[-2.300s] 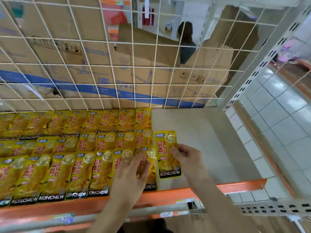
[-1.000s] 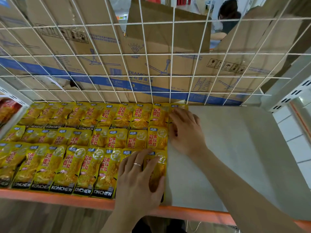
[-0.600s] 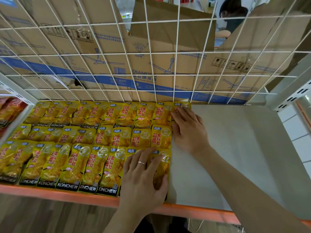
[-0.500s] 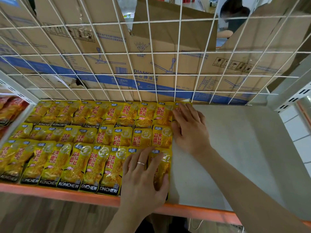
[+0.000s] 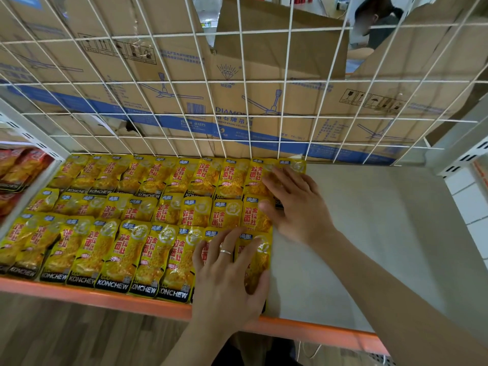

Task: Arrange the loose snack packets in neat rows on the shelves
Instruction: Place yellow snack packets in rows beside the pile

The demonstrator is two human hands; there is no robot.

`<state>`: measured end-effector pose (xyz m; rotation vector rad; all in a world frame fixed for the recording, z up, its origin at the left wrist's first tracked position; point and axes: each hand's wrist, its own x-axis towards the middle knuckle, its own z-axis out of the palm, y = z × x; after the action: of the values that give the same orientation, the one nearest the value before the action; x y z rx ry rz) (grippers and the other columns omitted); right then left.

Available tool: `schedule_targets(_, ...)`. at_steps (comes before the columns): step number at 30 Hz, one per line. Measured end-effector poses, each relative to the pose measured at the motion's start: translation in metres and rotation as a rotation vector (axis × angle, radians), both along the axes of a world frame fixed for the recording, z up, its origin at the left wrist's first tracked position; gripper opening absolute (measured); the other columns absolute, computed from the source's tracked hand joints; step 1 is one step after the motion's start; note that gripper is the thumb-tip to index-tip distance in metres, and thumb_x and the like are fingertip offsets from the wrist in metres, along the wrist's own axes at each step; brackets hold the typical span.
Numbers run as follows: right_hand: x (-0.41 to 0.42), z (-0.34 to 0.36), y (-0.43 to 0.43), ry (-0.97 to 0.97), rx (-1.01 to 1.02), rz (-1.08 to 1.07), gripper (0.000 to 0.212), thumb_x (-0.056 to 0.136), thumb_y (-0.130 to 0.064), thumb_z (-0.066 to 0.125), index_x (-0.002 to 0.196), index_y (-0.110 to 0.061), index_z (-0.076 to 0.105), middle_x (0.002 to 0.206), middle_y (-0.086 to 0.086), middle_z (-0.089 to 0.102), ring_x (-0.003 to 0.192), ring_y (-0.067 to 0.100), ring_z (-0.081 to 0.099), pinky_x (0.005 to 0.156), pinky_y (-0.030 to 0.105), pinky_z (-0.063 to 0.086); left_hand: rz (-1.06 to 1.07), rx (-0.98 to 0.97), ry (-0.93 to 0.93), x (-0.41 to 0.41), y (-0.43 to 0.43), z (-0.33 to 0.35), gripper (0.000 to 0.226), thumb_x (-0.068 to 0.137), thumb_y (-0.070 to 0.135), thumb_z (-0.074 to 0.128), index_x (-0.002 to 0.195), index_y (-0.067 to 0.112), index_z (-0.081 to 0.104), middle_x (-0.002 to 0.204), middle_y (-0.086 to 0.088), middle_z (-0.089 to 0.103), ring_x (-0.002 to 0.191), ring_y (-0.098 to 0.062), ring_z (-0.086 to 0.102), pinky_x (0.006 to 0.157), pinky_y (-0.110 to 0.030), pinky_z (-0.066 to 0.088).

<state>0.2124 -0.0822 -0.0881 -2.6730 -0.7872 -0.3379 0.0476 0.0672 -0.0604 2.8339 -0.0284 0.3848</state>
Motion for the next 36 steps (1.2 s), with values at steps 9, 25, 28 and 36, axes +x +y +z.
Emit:
schedule_targets(9,0.0,0.005,0.0,0.056,-0.046,0.011,0.068,0.093,-0.068,0.031,0.144,-0.027,0.05,0.152,-0.001,0.046,0.144,0.025,0.036,0.116,0.048,0.027,-0.003,0.001,-0.012,0.001,0.0,0.001,0.044,0.079,0.05,0.065,0.119,0.031,0.069,0.134,0.006,0.056,0.128,-0.023,0.051,0.104,-0.056,0.033)
schedule_targets(25,-0.077,0.144,0.067,0.04,0.158,0.205,0.067,0.093,-0.066,0.029,0.151,-0.034,0.038,0.163,-0.011,0.02,0.152,0.013,0.009,0.122,0.048,0.013,0.096,-0.07,-0.359,-0.033,0.087,0.107,0.052,0.08,0.037,0.055,0.129,0.02,0.065,0.143,0.001,0.054,0.13,-0.027,0.051,0.105,-0.055,0.033)
schedule_targets(28,-0.103,0.19,0.111,-0.043,0.205,0.292,0.063,0.094,-0.064,0.031,0.15,-0.035,0.038,0.164,-0.01,0.019,0.153,0.012,0.008,0.122,0.049,0.015,0.194,-0.013,-0.396,-0.053,0.132,0.161,0.059,0.082,0.044,0.052,0.135,0.02,0.059,0.147,0.001,0.05,0.135,-0.028,0.045,0.106,-0.053,0.033)
schedule_targets(36,-0.202,0.265,0.229,-0.133,0.254,0.424,0.065,0.091,-0.063,0.03,0.147,-0.032,0.045,0.162,-0.005,0.028,0.151,0.017,0.017,0.121,0.049,0.018,0.376,0.037,-0.458,-0.158,0.233,0.244,0.064,0.086,0.053,0.045,0.144,0.024,0.048,0.15,0.001,0.046,0.135,-0.028,0.04,0.107,-0.055,0.035)
